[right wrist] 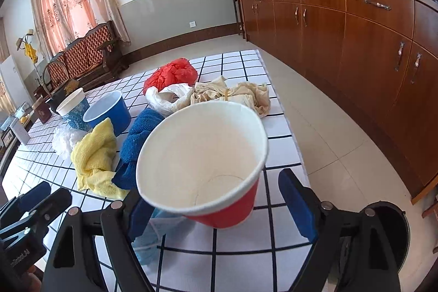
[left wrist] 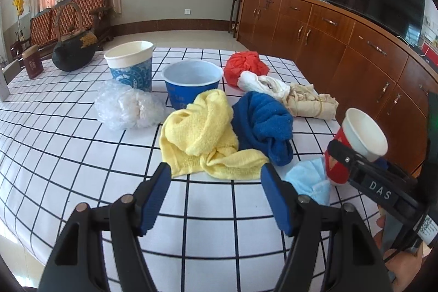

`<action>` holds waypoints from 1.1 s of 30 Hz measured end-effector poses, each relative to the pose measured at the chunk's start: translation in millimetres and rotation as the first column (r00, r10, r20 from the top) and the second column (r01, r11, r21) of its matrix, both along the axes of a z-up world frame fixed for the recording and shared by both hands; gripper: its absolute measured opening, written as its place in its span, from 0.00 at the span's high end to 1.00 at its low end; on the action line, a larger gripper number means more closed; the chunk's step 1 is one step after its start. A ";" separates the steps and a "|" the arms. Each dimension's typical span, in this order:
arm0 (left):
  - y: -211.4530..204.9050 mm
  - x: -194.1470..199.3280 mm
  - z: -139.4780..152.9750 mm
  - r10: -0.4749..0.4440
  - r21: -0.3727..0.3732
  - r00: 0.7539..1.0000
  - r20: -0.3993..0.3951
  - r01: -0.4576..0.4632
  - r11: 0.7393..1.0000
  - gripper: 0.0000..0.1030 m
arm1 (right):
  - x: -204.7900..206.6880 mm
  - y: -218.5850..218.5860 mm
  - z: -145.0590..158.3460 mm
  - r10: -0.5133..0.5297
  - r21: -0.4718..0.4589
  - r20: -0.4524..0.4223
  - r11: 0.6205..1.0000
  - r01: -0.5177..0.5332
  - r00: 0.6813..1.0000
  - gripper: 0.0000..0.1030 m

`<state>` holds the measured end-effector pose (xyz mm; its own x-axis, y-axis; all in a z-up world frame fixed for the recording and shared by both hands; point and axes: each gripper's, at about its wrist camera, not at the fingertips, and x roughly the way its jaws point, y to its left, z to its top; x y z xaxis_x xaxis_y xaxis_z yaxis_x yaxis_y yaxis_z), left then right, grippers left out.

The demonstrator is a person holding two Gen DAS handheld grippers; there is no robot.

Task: Collect trash
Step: 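Grasp the yellow towel with left tool while right tool grasps red cup, then carry the yellow towel and red cup over the bin with both tools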

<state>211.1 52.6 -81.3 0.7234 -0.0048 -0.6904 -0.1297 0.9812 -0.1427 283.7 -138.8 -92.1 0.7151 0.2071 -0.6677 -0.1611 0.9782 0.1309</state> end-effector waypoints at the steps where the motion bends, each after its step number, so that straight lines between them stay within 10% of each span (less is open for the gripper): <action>1: 0.4 2.5 -1.1 0.001 -0.004 1.000 -0.003 -0.001 1.000 0.33 | 1.0 0.1 0.3 0.004 0.004 0.002 1.000 -0.004 1.000 0.27; 23: 14.5 59.4 -22.6 0.032 -0.029 0.998 -0.053 -0.034 0.999 0.33 | 26.8 16.3 13.5 0.031 -0.005 0.068 1.000 -0.030 0.997 0.38; 33: 17.1 51.1 -17.8 0.020 -0.056 0.999 -0.028 -0.022 0.998 0.68 | 22.5 21.1 12.1 0.042 -0.011 0.068 0.999 -0.041 0.997 0.38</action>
<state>262.2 69.7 -99.1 0.7045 -0.0291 -0.7091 -0.1546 0.9689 -0.1933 306.2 -117.7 -80.0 0.7497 0.2315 -0.6200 -0.2097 0.9716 0.1092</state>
